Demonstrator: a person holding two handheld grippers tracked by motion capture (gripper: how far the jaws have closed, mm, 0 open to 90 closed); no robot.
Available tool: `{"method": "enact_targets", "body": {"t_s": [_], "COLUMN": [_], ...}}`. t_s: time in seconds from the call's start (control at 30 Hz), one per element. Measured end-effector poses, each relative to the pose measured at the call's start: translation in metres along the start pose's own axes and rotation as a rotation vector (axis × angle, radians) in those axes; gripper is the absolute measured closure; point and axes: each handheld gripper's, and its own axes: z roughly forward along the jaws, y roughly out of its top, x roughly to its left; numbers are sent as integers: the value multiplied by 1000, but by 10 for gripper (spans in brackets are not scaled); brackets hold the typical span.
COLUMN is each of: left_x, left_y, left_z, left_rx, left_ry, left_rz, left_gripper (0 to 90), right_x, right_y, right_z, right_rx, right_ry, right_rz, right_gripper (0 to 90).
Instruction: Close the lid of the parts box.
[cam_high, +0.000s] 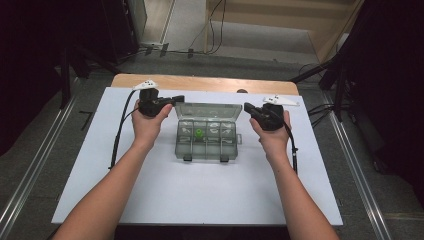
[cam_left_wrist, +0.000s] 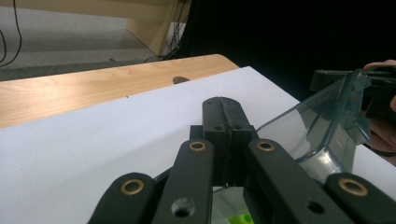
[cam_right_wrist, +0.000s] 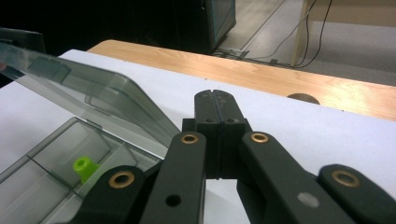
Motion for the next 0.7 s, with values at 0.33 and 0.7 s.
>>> {"method": "enact_targets", "body": {"t_s": [0.33, 0.7], "left_x": [-11, -16], "left_y": [-6, -19], "left_z": [-5, -15], "left_rx": [10, 11], "left_ry": [33, 9], "left_rz": [25, 28], "left_gripper": [889, 888], "right_x": [1, 4], "right_y": [1, -5], "right_z": [-8, -18], "right_rx": [-4, -3], "right_ry": [29, 31], "right_rz": [1, -19], "right_gripper": [875, 875]}}
